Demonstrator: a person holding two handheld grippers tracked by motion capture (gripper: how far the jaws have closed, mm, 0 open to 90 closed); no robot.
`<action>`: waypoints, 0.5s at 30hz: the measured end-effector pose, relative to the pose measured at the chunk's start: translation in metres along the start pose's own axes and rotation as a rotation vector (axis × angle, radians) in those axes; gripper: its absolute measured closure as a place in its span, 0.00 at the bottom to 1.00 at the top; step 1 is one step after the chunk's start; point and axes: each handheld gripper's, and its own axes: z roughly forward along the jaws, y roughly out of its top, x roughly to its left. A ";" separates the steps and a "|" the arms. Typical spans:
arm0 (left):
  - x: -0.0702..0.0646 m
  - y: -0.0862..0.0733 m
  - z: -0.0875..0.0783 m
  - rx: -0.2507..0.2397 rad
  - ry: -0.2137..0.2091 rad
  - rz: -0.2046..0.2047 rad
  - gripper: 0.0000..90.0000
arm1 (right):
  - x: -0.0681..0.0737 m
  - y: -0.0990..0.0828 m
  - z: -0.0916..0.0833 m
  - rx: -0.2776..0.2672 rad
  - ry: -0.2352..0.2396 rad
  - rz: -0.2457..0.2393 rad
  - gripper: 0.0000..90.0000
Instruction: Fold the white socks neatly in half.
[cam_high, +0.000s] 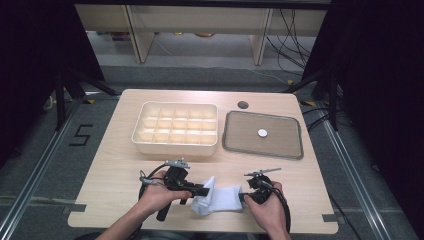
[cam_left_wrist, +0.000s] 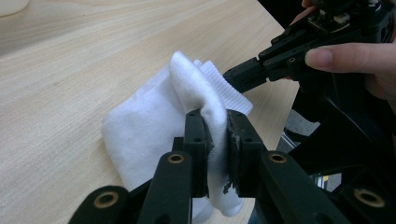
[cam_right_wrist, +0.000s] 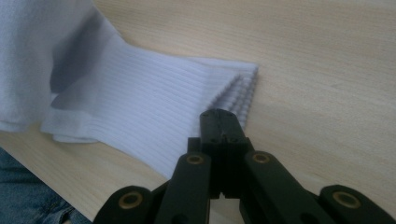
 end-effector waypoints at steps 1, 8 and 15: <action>0.000 0.000 0.000 -0.002 0.001 0.002 0.88 | 0.001 0.000 0.001 0.003 -0.007 0.009 1.00; 0.001 0.001 0.001 0.009 0.000 0.007 0.88 | 0.006 0.000 0.002 0.011 -0.017 0.037 1.00; 0.003 0.002 0.001 0.007 -0.005 0.003 0.88 | 0.006 0.000 0.004 0.023 -0.012 0.046 1.00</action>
